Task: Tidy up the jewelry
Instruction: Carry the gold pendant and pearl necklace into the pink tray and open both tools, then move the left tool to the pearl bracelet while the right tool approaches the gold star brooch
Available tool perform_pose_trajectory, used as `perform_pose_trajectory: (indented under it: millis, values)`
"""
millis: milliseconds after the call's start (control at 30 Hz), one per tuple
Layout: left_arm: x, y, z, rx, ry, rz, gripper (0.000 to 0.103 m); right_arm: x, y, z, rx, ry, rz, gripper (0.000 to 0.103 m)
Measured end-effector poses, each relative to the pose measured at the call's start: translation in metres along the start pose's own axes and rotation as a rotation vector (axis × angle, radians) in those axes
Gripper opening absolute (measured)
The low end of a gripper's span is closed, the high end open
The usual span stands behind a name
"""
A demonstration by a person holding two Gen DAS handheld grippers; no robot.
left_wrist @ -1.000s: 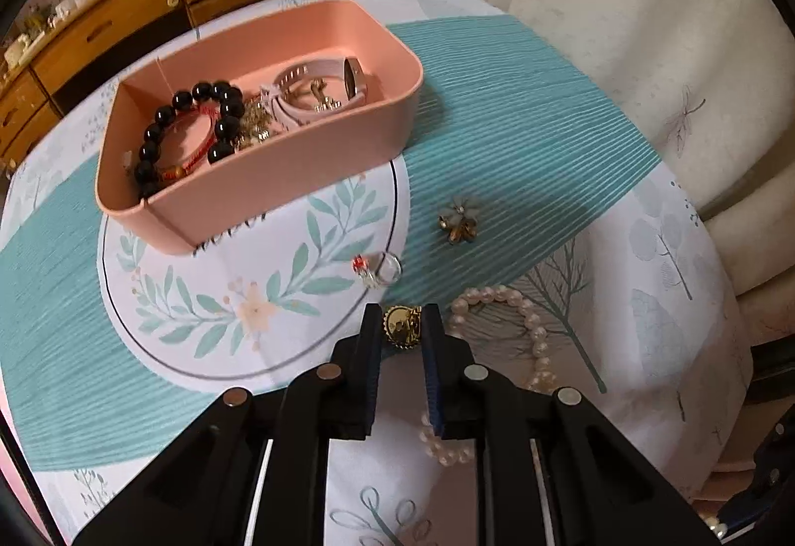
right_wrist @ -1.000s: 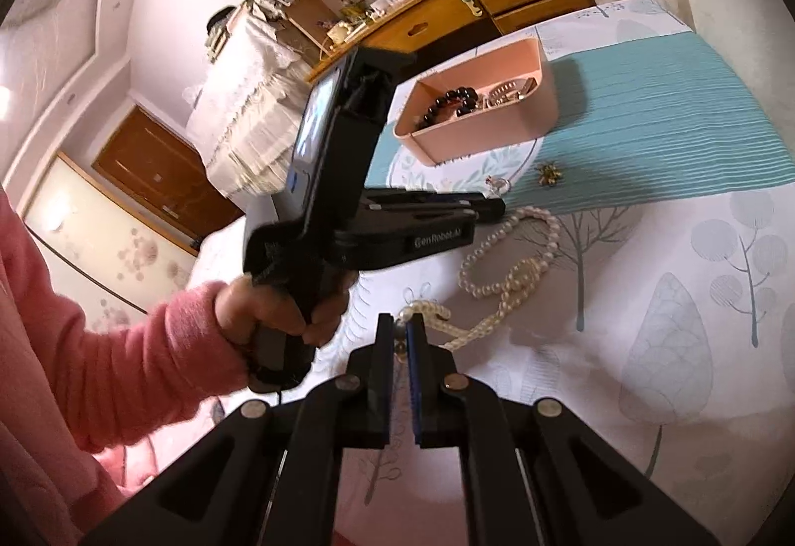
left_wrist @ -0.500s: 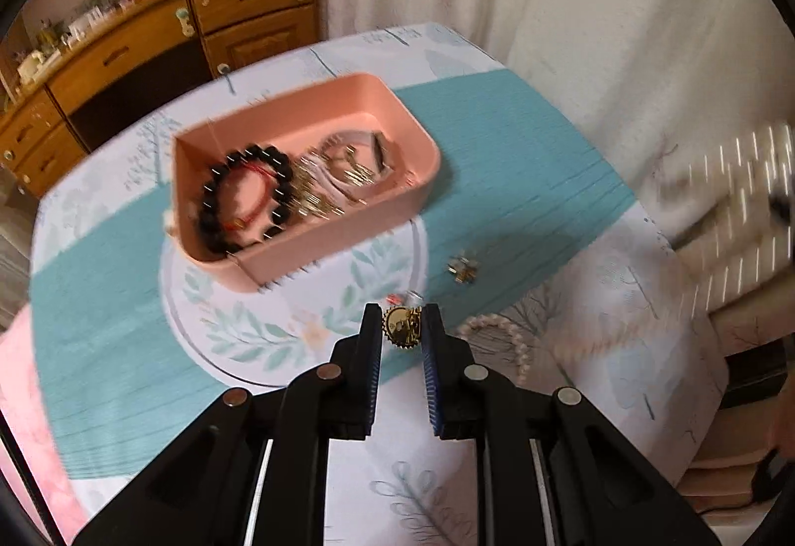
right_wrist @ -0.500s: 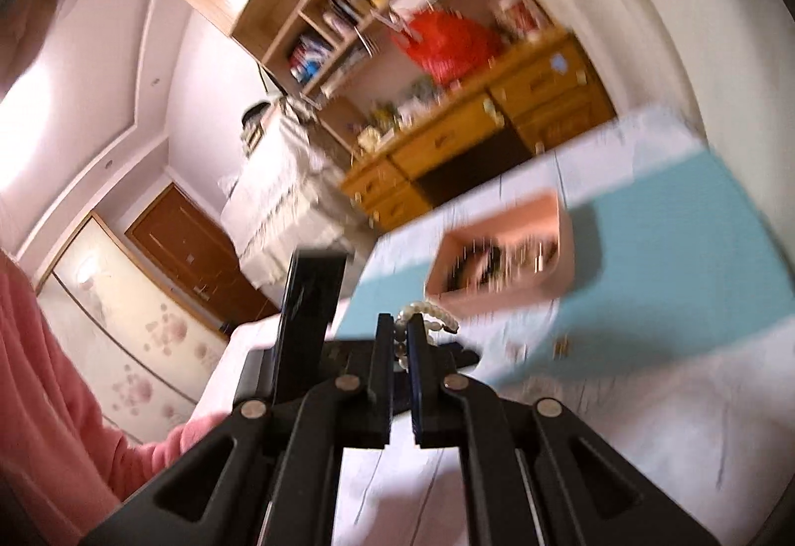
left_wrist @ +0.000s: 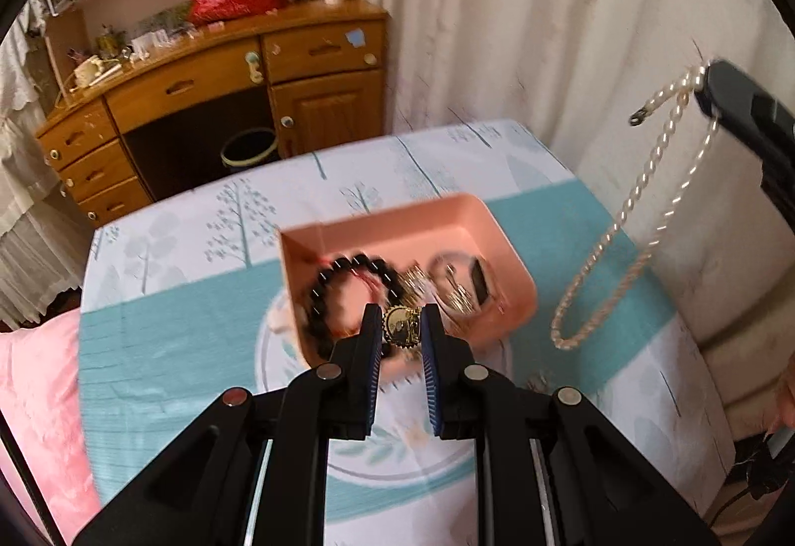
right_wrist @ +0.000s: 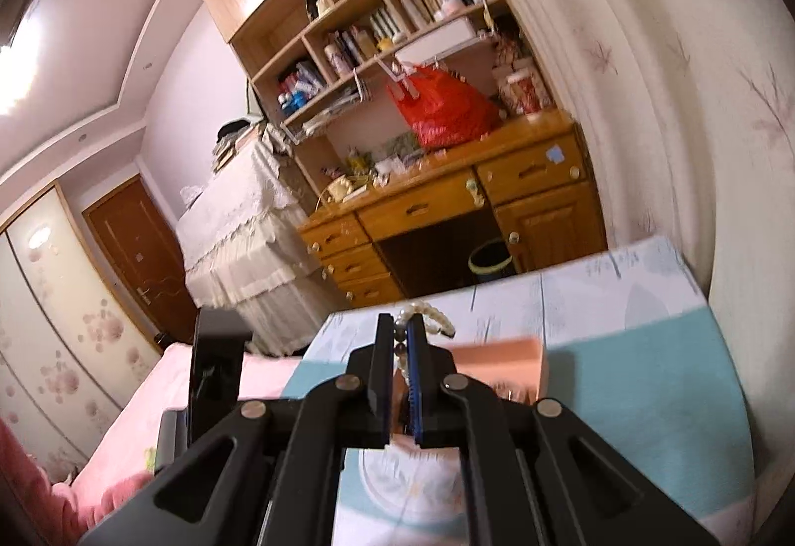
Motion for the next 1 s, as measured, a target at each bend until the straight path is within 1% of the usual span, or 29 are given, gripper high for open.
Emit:
perform_pose_trajectory:
  millis: [167,300,333,400,433,467,500,533,567,600,633,767,900,933,967,1000]
  values:
    - [0.01,0.018,0.006,-0.04,0.007,-0.037,0.014,0.0,0.02,0.015,-0.056,0.016,0.007,0.005]
    - [0.006,0.025,0.014,-0.063,-0.019,-0.036,0.014,-0.009,0.02,0.03,-0.044,0.0,0.023,0.005]
    - [0.004,0.025,0.017,-0.056,-0.03,-0.042,0.014,-0.013,0.018,0.035,-0.035,-0.009,0.028,0.005]
    - [0.002,0.022,0.028,-0.015,-0.029,-0.047,0.028,-0.021,0.01,0.04,-0.025,-0.03,0.049,0.005]
    - [0.002,0.019,0.032,0.001,-0.011,-0.046,0.045,-0.027,0.003,0.043,-0.012,-0.044,0.073,0.006]
    - [0.003,0.015,0.034,0.009,0.008,-0.046,0.056,-0.033,-0.003,0.046,0.003,-0.058,0.099,0.006]
    - [0.004,0.012,0.036,0.013,0.02,-0.047,0.057,-0.039,-0.01,0.048,0.018,-0.072,0.128,0.012]
    - [0.005,0.007,0.037,0.02,0.02,-0.052,0.058,-0.044,-0.017,0.049,0.031,-0.085,0.158,0.02]
    - [0.006,0.003,0.038,0.028,0.014,-0.06,0.058,-0.048,-0.023,0.048,0.034,-0.091,0.179,0.024]
    - [0.008,-0.002,0.04,0.042,0.005,-0.078,0.058,-0.05,-0.026,0.048,0.033,-0.095,0.187,0.032]
    - [0.009,-0.007,0.042,0.055,-0.003,-0.091,0.06,-0.052,-0.029,0.047,0.031,-0.104,0.194,0.037]
    - [0.016,-0.019,0.048,0.099,0.004,-0.118,0.061,-0.059,-0.033,0.043,0.045,-0.141,0.206,0.041]
    - [0.018,-0.026,0.045,0.096,0.003,-0.129,0.063,-0.06,-0.038,0.039,0.074,-0.186,0.181,0.063]
    - [0.017,-0.028,0.043,0.093,-0.004,-0.129,0.066,-0.059,-0.042,0.037,0.092,-0.201,0.169,0.066]
    - [0.015,-0.03,0.042,0.092,-0.013,-0.123,0.071,-0.06,-0.044,0.037,0.103,-0.209,0.163,0.067]
    - [0.012,-0.034,0.041,0.095,-0.023,-0.11,0.073,-0.06,-0.049,0.035,0.125,-0.227,0.151,0.068]
Point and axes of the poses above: each gripper's, at about its wrist camera, not at the fingertips, and z roughly the way its jaws point, x to its left, y to its top, the point moved 8 cm from there along z, roughly the way its jaws point, and after that the axes turned 11 degrees about y, right-handed, at the moved point
